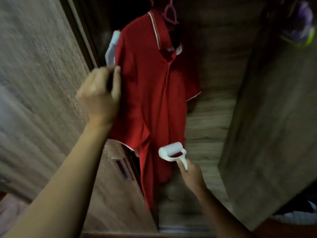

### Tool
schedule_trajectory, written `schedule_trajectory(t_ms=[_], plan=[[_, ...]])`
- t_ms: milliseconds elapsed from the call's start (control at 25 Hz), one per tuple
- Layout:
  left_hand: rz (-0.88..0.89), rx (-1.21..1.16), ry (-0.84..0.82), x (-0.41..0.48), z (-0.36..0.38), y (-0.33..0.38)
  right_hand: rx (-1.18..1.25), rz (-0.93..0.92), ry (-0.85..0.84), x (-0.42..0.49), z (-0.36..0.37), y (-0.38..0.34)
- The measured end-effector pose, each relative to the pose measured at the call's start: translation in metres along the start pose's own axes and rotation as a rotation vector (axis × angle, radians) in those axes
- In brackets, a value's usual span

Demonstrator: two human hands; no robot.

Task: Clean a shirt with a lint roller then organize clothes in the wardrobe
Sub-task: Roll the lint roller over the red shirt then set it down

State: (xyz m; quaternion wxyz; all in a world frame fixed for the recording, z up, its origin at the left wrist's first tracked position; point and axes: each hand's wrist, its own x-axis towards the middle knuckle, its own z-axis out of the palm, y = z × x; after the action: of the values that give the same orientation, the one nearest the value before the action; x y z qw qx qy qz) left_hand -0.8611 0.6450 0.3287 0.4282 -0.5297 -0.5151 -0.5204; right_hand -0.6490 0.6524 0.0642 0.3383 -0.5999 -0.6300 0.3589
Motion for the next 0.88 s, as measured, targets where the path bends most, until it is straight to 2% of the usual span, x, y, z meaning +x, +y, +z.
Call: schedule_trajectory(t_ms=[160,400,600,720,880], plan=[[-0.102,-0.206,-0.246,-0.047,-0.009,0.043,-0.073,-0.081,0.224,-0.025,-0.054,-0.018],[-0.049,-0.397,-0.537,-0.114,-0.019,0.117,-0.103,-0.056,0.404,-0.079,-0.134,0.003],[-0.041,-0.529,-0.787,-0.176,-0.038,0.228,-0.179,0.095,0.497,-0.157,-0.216,0.074],[-0.022,-0.610,-0.896,-0.221,-0.070,0.323,-0.245,0.197,0.565,-0.229,-0.277,0.131],[-0.036,-0.732,-0.954,-0.276,-0.131,0.457,-0.324,0.347,0.623,-0.332,-0.360,0.213]])
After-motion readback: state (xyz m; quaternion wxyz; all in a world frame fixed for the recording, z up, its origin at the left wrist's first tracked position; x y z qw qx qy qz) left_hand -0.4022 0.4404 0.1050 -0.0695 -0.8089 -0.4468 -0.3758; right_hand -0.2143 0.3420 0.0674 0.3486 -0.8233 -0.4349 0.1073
